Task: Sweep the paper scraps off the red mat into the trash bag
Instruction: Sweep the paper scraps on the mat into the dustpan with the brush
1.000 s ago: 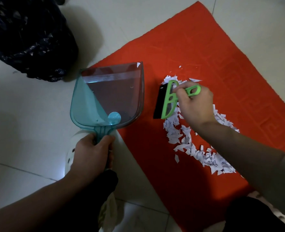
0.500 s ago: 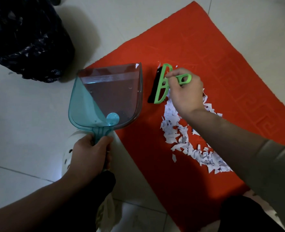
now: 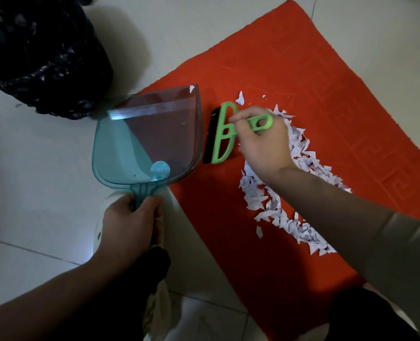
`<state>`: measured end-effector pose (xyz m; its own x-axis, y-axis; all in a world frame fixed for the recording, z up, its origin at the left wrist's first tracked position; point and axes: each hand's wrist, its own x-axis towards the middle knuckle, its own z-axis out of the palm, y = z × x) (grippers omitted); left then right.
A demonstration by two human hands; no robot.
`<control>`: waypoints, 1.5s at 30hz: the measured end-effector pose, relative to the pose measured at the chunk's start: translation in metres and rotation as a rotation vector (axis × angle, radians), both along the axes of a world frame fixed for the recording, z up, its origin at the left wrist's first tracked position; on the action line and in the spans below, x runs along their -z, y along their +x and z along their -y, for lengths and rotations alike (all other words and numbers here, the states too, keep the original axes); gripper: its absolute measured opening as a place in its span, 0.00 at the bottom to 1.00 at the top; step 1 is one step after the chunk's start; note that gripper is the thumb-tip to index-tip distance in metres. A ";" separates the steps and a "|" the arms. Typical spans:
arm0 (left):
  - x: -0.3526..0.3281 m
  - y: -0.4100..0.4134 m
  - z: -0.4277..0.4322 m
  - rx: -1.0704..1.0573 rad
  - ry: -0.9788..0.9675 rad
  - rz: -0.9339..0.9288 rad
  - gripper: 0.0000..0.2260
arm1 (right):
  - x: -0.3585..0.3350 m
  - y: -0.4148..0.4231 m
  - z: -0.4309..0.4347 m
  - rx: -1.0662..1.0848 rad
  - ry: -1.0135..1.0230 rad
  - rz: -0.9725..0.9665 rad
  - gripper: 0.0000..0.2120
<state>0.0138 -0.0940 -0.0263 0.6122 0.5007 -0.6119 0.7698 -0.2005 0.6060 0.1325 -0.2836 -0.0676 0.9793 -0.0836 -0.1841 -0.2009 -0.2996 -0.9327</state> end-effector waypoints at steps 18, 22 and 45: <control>-0.004 0.001 0.004 -0.026 -0.024 -0.006 0.12 | 0.005 -0.009 -0.004 -0.087 0.013 -0.024 0.07; -0.003 0.000 0.003 -0.001 -0.015 -0.019 0.13 | 0.010 -0.006 0.010 0.021 -0.140 -0.038 0.08; -0.003 -0.001 0.003 0.002 -0.072 -0.024 0.12 | -0.016 0.023 0.025 0.274 -0.059 0.033 0.05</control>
